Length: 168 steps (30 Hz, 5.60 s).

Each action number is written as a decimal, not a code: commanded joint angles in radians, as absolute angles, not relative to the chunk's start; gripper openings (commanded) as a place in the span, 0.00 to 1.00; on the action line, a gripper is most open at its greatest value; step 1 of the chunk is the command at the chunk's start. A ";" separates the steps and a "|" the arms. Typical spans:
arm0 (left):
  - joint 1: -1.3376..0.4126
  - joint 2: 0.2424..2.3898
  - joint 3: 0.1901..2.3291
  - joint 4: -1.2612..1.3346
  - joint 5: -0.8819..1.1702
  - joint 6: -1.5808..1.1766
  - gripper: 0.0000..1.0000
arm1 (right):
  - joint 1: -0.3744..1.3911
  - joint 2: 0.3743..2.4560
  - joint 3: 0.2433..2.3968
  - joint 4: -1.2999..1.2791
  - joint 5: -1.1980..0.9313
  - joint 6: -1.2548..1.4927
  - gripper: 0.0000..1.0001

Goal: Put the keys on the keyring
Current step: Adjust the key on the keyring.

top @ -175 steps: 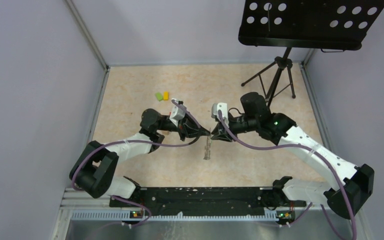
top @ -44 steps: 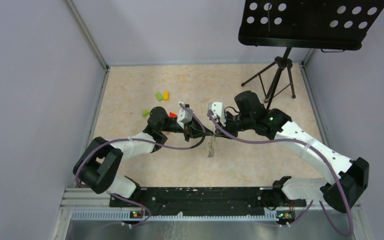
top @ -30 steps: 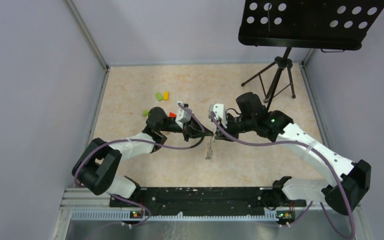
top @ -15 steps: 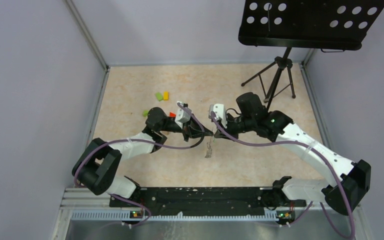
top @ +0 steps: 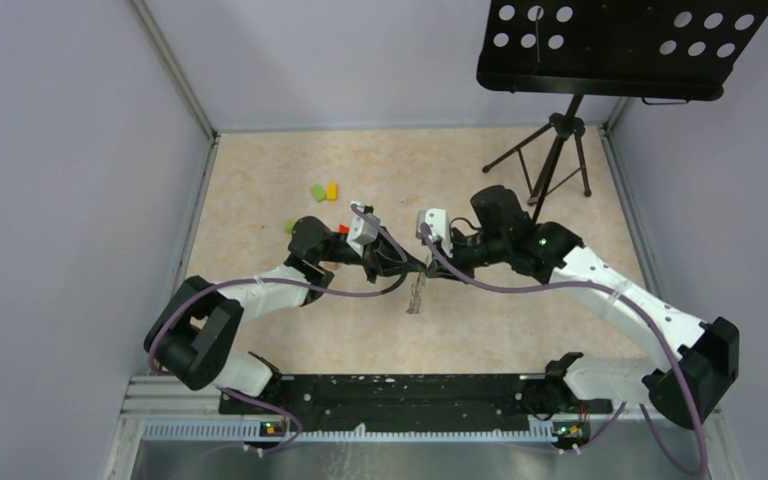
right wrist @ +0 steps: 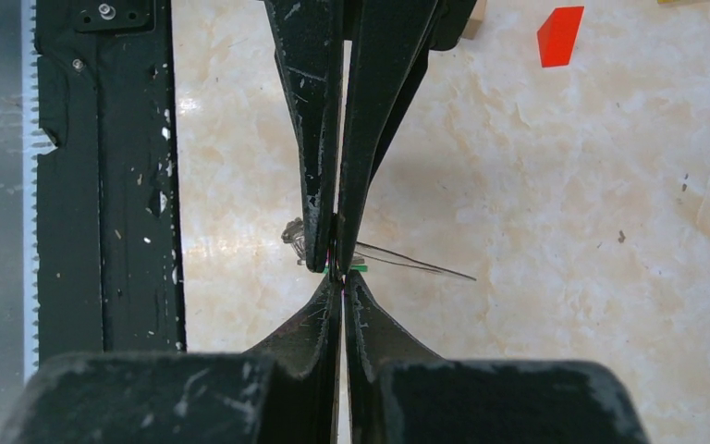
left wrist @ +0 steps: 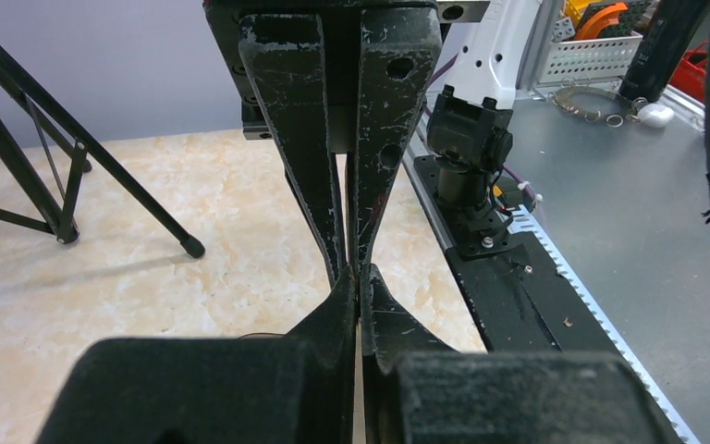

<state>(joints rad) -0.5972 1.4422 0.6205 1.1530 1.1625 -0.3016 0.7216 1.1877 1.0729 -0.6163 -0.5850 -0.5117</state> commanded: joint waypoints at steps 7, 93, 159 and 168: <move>-0.598 1.428 0.603 1.265 1.168 -0.330 0.00 | 0.716 1.202 1.072 -0.582 -0.617 -0.496 0.04; -0.570 1.497 0.542 1.538 1.214 -0.378 0.12 | 0.692 1.098 1.050 -0.552 -0.592 -0.533 0.00; -0.574 1.571 0.587 1.375 1.155 -0.319 0.33 | 0.795 1.336 1.332 -0.835 -0.410 -0.516 0.00; -0.580 1.576 0.596 1.369 1.156 -0.321 0.27 | 0.795 1.335 1.324 -0.826 -0.413 -0.515 0.00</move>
